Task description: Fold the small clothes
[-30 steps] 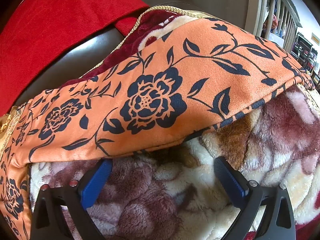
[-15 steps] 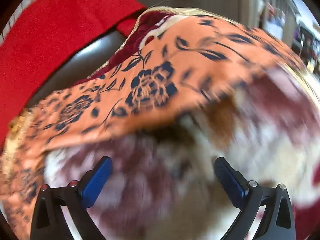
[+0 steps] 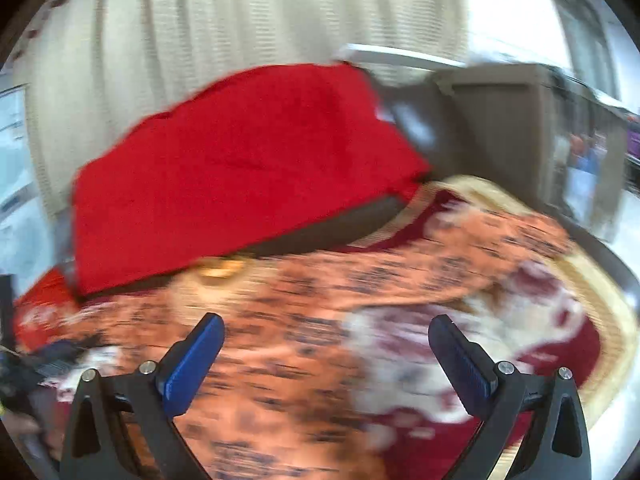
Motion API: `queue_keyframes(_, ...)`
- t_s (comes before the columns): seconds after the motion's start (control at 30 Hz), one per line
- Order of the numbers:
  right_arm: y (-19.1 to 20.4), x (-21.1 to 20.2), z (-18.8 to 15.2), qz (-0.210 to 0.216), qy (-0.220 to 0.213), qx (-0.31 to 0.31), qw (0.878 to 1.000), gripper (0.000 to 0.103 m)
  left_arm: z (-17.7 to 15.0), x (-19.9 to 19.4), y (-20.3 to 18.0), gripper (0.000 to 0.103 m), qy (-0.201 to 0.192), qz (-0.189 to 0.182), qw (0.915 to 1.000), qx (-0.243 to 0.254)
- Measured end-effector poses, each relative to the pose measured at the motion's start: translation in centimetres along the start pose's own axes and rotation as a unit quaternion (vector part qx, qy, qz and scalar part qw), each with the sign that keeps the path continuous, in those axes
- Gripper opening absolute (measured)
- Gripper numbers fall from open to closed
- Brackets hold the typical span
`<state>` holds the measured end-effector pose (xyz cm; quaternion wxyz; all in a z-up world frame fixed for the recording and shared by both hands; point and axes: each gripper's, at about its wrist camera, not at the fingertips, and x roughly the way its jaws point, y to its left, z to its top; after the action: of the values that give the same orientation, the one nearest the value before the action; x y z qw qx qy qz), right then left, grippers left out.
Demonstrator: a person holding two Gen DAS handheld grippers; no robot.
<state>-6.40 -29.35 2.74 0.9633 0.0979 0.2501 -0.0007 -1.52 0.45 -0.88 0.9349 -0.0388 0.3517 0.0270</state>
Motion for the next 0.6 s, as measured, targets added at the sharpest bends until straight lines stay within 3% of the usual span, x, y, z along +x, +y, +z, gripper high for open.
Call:
queue_keyframes(0.17, 8.2, 2.3, -1.2, 0.065, 0.013, -0.032, 0.997, 0.103, 0.1, -0.6, 1.3, 0.103, -0.012, 0.018, 0.9998, -0.003)
queue_keyframes(0.27, 11.1, 3.6, -2.3, 0.073, 0.034, -0.049, 0.996, 0.103, 0.1, -0.7, 2.1, 0.103, -0.017, 0.023, 0.9995, -0.013)
queue_keyframes(0.6, 12.3, 4.4, -2.8, 0.057, 0.046, -0.065, 0.995, 0.103, -0.2, -0.6, 2.1, 0.103, -0.015, 0.018, 0.9996, -0.014)
